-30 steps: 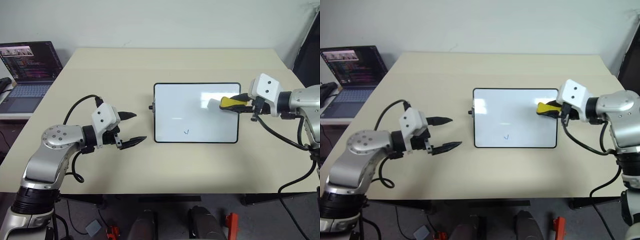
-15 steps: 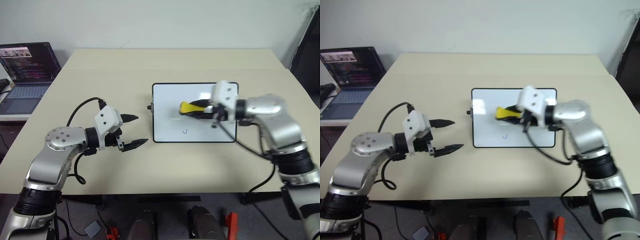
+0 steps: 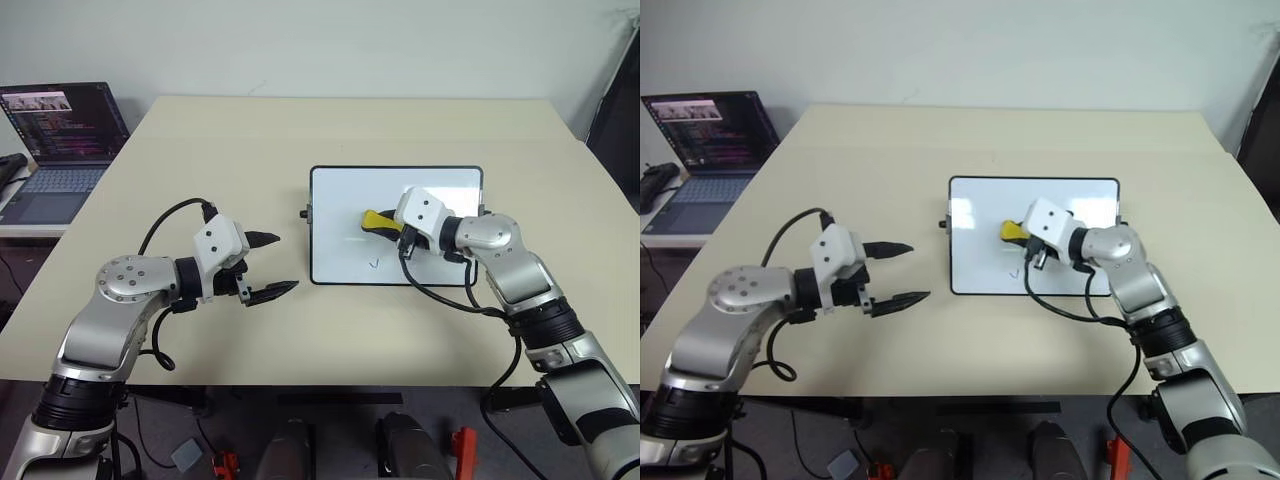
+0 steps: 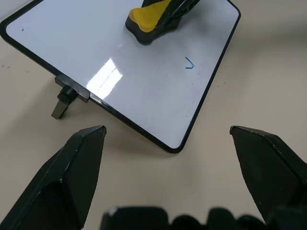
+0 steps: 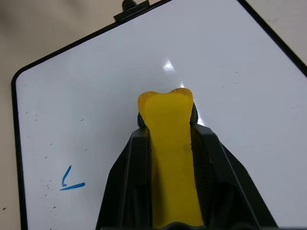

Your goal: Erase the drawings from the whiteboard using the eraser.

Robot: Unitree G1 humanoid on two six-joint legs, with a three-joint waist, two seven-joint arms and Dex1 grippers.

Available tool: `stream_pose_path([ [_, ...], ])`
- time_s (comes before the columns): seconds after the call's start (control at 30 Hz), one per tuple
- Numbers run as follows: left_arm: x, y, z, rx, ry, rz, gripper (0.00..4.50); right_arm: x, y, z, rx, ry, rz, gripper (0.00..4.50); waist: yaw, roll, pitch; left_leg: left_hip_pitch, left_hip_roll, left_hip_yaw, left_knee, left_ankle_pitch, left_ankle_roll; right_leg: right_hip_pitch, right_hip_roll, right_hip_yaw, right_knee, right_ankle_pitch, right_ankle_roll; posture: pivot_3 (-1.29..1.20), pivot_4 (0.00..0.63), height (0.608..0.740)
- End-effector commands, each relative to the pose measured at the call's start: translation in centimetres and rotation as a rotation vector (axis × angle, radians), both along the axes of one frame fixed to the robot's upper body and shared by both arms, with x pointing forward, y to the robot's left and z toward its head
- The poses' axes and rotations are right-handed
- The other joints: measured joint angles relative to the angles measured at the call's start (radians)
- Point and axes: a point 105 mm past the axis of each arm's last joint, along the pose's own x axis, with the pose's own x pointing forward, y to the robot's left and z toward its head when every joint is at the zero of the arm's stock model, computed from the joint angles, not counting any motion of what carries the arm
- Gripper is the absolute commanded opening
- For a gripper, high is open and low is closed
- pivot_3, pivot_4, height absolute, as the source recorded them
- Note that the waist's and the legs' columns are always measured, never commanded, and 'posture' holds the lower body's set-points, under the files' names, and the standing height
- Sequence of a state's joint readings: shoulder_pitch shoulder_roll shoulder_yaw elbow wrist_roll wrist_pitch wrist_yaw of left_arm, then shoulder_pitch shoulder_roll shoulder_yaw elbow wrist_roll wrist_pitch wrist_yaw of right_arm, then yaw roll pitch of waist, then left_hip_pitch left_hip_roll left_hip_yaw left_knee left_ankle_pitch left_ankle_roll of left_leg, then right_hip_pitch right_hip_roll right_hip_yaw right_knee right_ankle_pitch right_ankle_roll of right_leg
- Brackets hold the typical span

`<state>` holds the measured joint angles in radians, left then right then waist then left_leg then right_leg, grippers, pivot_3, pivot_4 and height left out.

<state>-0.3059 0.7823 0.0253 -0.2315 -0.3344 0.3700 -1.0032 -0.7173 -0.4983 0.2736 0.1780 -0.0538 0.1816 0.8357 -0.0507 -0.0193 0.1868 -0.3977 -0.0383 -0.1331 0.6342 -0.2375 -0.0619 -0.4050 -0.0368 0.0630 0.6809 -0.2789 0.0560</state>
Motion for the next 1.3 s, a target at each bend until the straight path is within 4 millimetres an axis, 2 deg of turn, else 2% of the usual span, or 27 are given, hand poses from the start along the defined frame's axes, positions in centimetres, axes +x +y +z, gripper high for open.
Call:
stream_pose_path([
  [0.03, -0.2, 0.1, 0.5, 0.002, -0.023, -0.007, 4.5, -0.3, -0.4, -1.0, -0.007, 0.036, 0.007, 0.78, -0.001, 0.0, 0.0, 0.0, 0.0, 0.0, 0.0, 0.0, 0.0, 0.0, 0.0, 0.0, 0.0, 0.0, 0.0, 0.0, 0.15, 0.74],
  [0.17, -0.2, 0.2, 0.4, 0.004, -0.019, -0.005, 4.5, -0.6, -0.5, -3.0, -0.036, 0.079, 0.013, 0.78, -0.003, 0.0, 0.0, 0.001, 0.0, 0.0, 0.0, 0.0, 0.0, 0.001, 0.0, 0.0, 0.001, 0.0, 0.0, 0.0, 0.15, 0.74],
  [0.33, -0.1, 0.4, 0.3, 0.007, -0.019, -0.002, 4.5, -2.2, -0.3, -6.9, -0.095, 0.153, 0.039, 0.78, -0.004, -0.002, -0.002, 0.005, 0.0, 0.0, 0.001, 0.0, 0.0, 0.005, 0.001, 0.0, 0.001, 0.001, 0.0, 0.0, 0.15, 0.74],
  [0.47, 0.0, 0.3, 0.3, 0.007, -0.019, -0.002, 4.5, -4.1, -0.1, -10.0, -0.17, 0.217, 0.079, 0.78, -0.004, -0.002, -0.002, 0.023, -0.001, 0.0, -0.001, 0.0, 0.001, 0.024, 0.001, 0.0, -0.002, -0.001, 0.002, 0.0, 0.15, 0.74],
  [0.57, 0.0, 0.3, 0.3, 0.007, -0.02, -0.001, 4.5, -4.5, 0.0, -10.5, -0.178, 0.225, 0.076, 0.73, -0.004, -0.003, -0.002, 0.034, 0.0, 0.001, -0.001, 0.0, 0.001, 0.034, 0.001, 0.001, -0.003, -0.004, 0.004, 0.0, 0.15, 0.74],
  [0.63, 0.0, 0.3, 0.3, 0.008, -0.02, -0.001, 4.5, -4.2, 0.1, -9.9, -0.161, 0.215, 0.065, 0.7, -0.003, -0.003, -0.003, 0.036, 0.001, 0.0, -0.001, 0.001, 0.002, 0.036, 0.001, 0.001, -0.002, -0.007, -0.002, 0.0, 0.15, 0.74],
  [0.7, 0.1, 0.3, 0.3, 0.008, -0.021, -0.002, 4.5, -3.8, 0.2, -8.7, -0.139, 0.192, 0.06, 0.7, -0.003, -0.003, -0.003, 0.036, 0.003, 0.0, -0.001, 0.001, 0.002, 0.036, 0.001, 0.001, -0.002, -0.007, -0.001, 0.0, 0.15, 0.74],
  [0.77, 0.1, 0.3, 0.5, 0.006, -0.023, -0.006, 4.5, -3.6, 0.5, -6.5, -0.085, 0.169, 0.08, 0.7, -0.003, -0.003, -0.003, 0.035, 0.003, 0.0, -0.001, 0.001, 0.002, 0.035, 0.001, 0.001, -0.002, -0.004, 0.003, 0.0, 0.15, 0.74],
  [0.87, 0.1, -0.4, 1.5, -0.037, -0.039, -0.033, 4.5, -4.5, 1.0, -1.1, 0.07, 0.156, 0.139, 0.7, -0.001, -0.003, -0.001, 0.031, 0.003, 0.0, -0.003, 0.001, 0.002, 0.031, 0.001, 0.001, -0.002, -0.004, 0.004, 0.0, 0.15, 0.74],
  [0.93, -0.1, -0.9, 2.5, -0.082, -0.047, -0.056, 4.5, -5.6, 0.7, 3.2, 0.213, 0.177, 0.175, 0.7, 0.0, -0.003, -0.001, 0.027, 0.002, -0.001, -0.004, 0.001, 0.002, 0.027, 0.001, 0.001, -0.002, -0.002, 0.001, 0.0, 0.15, 0.74],
  [1.03, -0.2, -1.1, 2.7, -0.106, -0.036, -0.08, 4.5, -7.0, -1.1, 8.1, 0.351, 0.19, 0.204, 0.7, 0.002, -0.003, -0.001, 0.014, 0.001, -0.003, -0.003, 0.001, 0.002, 0.015, 0.0, 0.0, -0.002, 0.0, 0.001, 0.0, 0.15, 0.74],
  [1.1, -0.2, -0.9, 2.5, -0.098, -0.024, -0.082, 4.5, -7.1, -2.8, 10.4, 0.419, 0.164, 0.171, 0.7, 0.003, -0.003, -0.001, 0.014, 0.001, -0.003, -0.005, 0.001, 0.001, 0.015, -0.001, -0.001, -0.004, 0.0, 0.001, 0.0, 0.15, 0.74],
  [1.2, 0.5, -1.2, 2.7, -0.099, -0.039, -0.083, 4.5, -5.9, -6.0, 12.0, 0.506, 0.114, 0.037, 0.7, 0.005, -0.003, -0.001, 0.014, 0.001, -0.002, -0.006, 0.0, 0.001, 0.016, -0.001, -0.001, -0.008, -0.001, 0.001, 0.0, 0.15, 0.74],
  [1.3, 0.7, -2.6, 2.7, -0.12, -0.042, -0.122, 4.5, -3.8, -10.5, 11.0, 0.518, 0.086, -0.196, 0.69, 0.013, -0.003, -0.001, 0.013, 0.0, -0.002, -0.006, 0.0, 0.001, 0.016, -0.002, -0.001, -0.009, -0.001, 0.001, 0.0, 0.15, 0.74],
])
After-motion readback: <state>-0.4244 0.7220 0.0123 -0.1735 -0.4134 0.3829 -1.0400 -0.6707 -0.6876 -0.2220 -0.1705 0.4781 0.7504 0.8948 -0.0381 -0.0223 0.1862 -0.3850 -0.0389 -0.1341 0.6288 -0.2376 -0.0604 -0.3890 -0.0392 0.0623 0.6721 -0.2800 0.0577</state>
